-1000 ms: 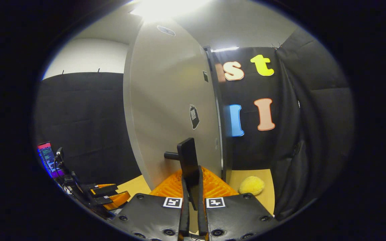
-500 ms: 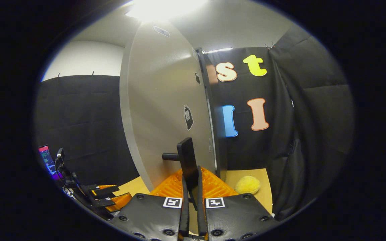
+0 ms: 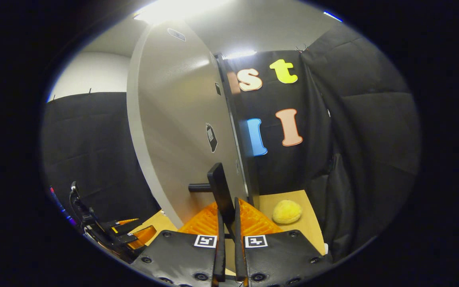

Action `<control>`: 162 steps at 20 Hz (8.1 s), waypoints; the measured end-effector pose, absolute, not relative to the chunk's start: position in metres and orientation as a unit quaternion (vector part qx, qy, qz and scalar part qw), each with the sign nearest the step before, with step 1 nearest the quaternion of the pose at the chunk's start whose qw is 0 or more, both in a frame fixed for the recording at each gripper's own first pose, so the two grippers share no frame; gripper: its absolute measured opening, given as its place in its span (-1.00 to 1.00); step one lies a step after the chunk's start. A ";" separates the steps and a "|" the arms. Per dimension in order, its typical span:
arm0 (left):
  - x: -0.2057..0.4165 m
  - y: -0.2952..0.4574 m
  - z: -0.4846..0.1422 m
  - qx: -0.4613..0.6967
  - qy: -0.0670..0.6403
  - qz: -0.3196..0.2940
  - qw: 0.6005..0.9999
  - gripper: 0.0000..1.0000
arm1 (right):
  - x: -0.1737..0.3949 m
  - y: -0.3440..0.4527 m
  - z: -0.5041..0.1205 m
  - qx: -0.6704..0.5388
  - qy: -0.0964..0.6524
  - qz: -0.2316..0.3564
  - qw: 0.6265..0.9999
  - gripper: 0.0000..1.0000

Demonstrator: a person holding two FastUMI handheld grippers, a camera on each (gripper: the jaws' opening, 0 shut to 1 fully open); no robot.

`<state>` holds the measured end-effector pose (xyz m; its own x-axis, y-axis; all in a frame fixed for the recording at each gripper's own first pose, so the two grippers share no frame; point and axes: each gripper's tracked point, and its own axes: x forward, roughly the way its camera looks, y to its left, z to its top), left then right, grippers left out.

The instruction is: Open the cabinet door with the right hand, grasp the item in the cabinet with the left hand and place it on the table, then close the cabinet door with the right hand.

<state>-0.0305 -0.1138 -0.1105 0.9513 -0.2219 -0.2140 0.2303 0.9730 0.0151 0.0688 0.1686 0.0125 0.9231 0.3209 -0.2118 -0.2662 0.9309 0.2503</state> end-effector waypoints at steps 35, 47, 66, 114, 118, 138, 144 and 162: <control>0.233 -0.168 -0.048 0.003 0.070 -0.158 0.985 0.86 | 0.167 -0.047 -0.017 0.071 0.094 -0.158 0.980 0.96; 0.330 -0.221 -0.097 0.021 0.090 -0.141 0.986 0.93 | 0.225 -0.086 -0.031 0.089 0.096 -0.166 0.977 0.96; 0.360 -0.225 -0.121 0.001 0.104 -0.106 0.989 0.10 | 0.242 -0.095 -0.052 0.099 0.118 -0.153 0.976 0.95; 0.109 0.017 -0.288 0.047 0.124 -0.114 0.985 0.04 | 0.068 -0.024 -0.066 0.131 0.144 -0.199 0.961 0.96; 0.102 0.015 -0.318 0.055 0.122 -0.116 0.984 0.05 | 0.053 -0.025 -0.075 0.130 0.159 -0.209 0.956 0.96; 0.066 0.027 -0.411 0.067 0.197 -0.120 0.971 0.21 | 0.059 0.000 -0.084 0.131 0.190 -0.203 0.952 0.96; 0.072 0.021 -0.373 0.067 0.173 -0.125 0.975 0.70 | 0.052 -0.001 -0.104 0.152 0.197 -0.215 0.944 0.96; 0.031 0.007 -0.094 0.008 0.070 -0.154 0.986 0.70 | 0.045 -0.013 -0.060 0.088 0.119 -0.243 0.959 0.86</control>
<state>0.0307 0.0071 -0.0938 0.9427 -0.3028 -0.1400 0.3052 0.9523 -0.0048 0.0447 -0.0125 -0.0602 0.8531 -0.4458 -0.2711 0.4877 0.8659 0.1110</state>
